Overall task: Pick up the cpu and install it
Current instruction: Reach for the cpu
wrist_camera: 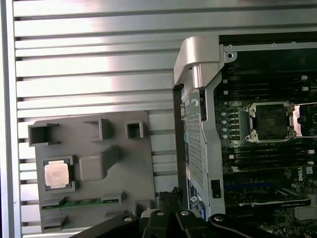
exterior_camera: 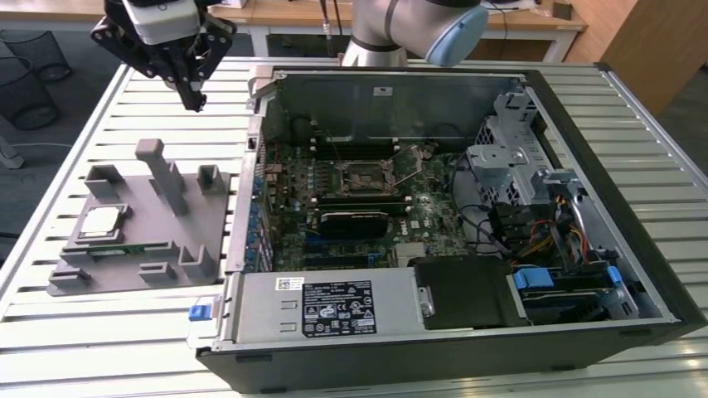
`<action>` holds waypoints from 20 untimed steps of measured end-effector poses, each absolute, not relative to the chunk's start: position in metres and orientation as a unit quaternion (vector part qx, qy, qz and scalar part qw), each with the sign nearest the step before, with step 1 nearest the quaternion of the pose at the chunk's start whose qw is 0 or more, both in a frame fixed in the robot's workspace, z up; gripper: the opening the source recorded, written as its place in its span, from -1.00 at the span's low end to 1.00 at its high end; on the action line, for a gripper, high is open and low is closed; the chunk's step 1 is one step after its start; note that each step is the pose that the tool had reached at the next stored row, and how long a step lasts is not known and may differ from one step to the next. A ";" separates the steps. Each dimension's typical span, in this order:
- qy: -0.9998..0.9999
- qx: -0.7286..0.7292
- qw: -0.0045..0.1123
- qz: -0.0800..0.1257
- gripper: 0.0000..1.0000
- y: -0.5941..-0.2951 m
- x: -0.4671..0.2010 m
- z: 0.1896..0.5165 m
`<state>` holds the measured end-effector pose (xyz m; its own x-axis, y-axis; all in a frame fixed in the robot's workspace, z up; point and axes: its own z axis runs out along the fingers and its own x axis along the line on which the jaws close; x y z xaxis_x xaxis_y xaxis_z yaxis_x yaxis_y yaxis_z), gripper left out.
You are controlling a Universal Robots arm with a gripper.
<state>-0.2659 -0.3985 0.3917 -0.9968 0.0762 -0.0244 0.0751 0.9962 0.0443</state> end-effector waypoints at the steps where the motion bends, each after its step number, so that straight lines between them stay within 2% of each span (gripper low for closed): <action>1: 0.999 0.038 0.013 0.022 -0.79 -0.398 -0.267 0.392; 20: 0.999 0.038 0.013 0.022 -0.79 -0.398 -0.280 0.392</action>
